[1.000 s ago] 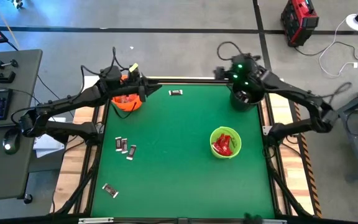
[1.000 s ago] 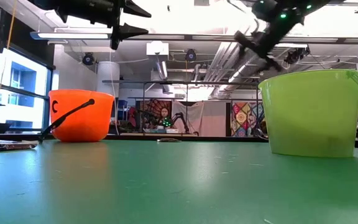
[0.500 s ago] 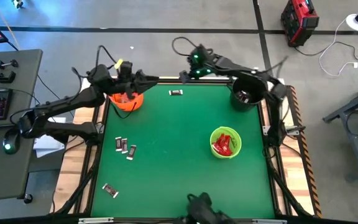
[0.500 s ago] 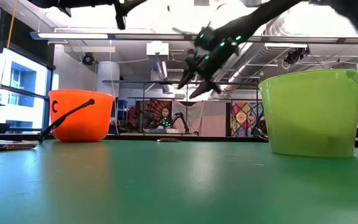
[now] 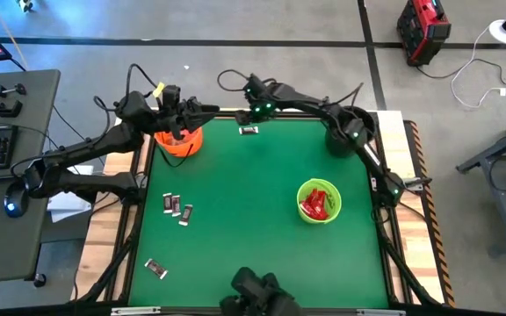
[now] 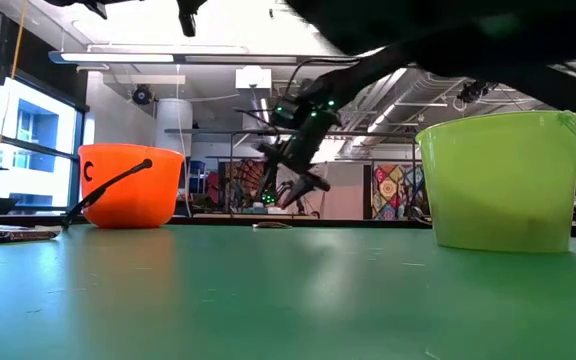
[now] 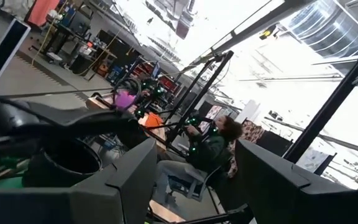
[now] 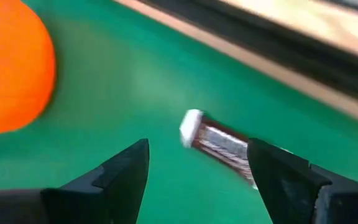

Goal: Sort candy by brand, put in halloween buckets
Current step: Put the brown chocolate bar into the black bucket

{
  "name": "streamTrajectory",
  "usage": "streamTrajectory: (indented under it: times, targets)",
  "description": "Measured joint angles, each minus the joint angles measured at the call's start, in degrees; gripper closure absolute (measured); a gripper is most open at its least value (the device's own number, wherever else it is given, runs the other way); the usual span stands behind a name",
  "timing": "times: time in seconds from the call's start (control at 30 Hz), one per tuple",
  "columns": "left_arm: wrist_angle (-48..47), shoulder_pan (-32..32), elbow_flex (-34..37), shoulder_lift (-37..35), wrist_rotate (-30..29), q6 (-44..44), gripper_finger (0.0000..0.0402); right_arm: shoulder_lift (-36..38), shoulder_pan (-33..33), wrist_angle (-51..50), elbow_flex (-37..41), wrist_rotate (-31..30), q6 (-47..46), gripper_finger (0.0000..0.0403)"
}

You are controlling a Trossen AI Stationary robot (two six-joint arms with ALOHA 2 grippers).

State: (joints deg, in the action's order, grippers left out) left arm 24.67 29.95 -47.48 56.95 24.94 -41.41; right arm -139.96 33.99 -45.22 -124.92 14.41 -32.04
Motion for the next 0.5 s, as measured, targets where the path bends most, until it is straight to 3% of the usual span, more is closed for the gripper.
streamTrajectory:
  times: [0.1,0.2,0.3,0.43,0.5]
  targets:
    - [0.0,0.0,0.0,0.0,0.0,0.0,0.0195,-1.3,-1.4,-0.9,-2.7,-1.7,-2.2,0.0143]
    - [0.0,0.0,0.0,0.0,0.0,0.0,0.0195,-1.1,-2.9,-0.4,-3.0,-6.0,-2.6,0.0172]
    - [0.0,0.0,0.0,0.0,0.0,0.0,0.0195,-1.0,-4.1,-1.4,-3.0,-8.1,-4.6,0.0241]
    - [0.0,0.0,0.0,0.0,0.3,0.0,0.0195,0.1,-6.6,-3.9,-2.9,-12.2,-2.5,0.0374]
    - [0.0,0.1,0.0,0.0,1.6,0.0,0.0195,1.6,-8.3,-7.6,-2.9,-17.2,0.6,0.0386]
